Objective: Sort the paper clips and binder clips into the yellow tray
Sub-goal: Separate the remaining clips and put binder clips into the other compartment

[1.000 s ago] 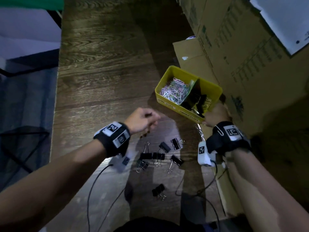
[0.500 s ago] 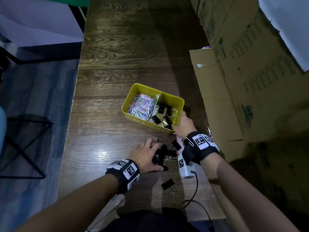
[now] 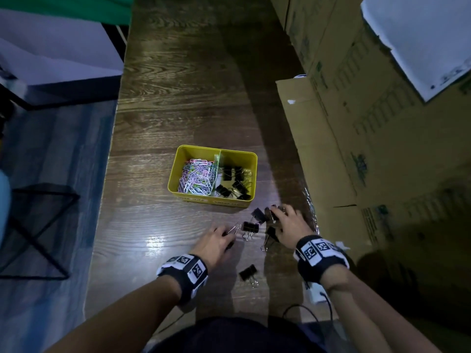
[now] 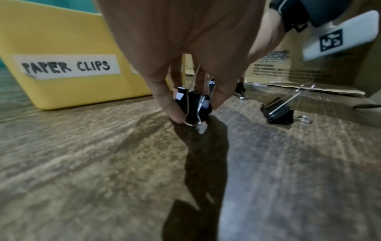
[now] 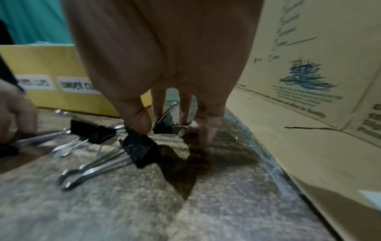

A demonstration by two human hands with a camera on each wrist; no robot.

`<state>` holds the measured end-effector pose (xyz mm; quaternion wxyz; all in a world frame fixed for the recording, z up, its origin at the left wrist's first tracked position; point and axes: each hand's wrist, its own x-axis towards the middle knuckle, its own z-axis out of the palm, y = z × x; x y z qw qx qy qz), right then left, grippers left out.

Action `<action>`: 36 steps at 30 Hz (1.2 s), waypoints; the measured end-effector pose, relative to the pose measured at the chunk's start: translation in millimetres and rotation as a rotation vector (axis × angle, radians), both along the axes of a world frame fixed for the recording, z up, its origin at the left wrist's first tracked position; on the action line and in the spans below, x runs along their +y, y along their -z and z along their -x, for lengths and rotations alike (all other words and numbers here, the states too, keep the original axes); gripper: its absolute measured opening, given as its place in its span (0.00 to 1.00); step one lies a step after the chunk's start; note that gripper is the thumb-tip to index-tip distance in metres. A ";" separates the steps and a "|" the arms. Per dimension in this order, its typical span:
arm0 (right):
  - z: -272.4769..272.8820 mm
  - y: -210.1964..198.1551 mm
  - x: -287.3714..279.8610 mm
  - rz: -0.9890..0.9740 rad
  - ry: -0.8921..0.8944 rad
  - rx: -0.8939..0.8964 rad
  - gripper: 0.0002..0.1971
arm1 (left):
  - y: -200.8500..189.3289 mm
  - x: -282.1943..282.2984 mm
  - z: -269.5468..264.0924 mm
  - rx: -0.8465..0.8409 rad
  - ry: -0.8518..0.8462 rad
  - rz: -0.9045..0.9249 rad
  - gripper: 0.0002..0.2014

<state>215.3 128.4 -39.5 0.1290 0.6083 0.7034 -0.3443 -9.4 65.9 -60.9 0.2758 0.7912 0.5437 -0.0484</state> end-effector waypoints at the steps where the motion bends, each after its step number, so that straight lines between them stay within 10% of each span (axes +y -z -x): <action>1: -0.4 2.6 -2.7 -0.044 -0.012 0.004 0.28 | -3.1 -1.3 -2.8 0.021 -0.012 0.015 0.19; 5: 3.0 9.0 -9.0 -0.095 0.017 0.066 0.17 | -8.8 -2.0 -14.1 0.152 -0.078 0.095 0.33; 12: 4.0 10.2 -17.0 -0.034 0.218 0.184 0.04 | -5.7 0.3 -13.7 0.057 -0.213 0.180 0.25; 19: -13.0 -4.0 -9.8 0.035 0.386 0.432 0.15 | -15.6 -1.5 -2.6 -0.900 -1.060 0.571 0.17; 24: -18.5 -13.7 -7.7 0.162 0.871 0.740 0.12 | -31.0 -3.1 2.2 -1.118 -1.098 0.750 0.17; 31: 4.6 -4.8 -23.3 -0.008 0.118 -0.054 0.25 | -34.2 1.1 4.9 -1.153 -1.024 0.814 0.04; 36: 8.7 13.3 -31.2 -0.086 0.006 -0.128 0.19 | -49.3 8.5 5.0 -1.114 -1.004 0.820 0.13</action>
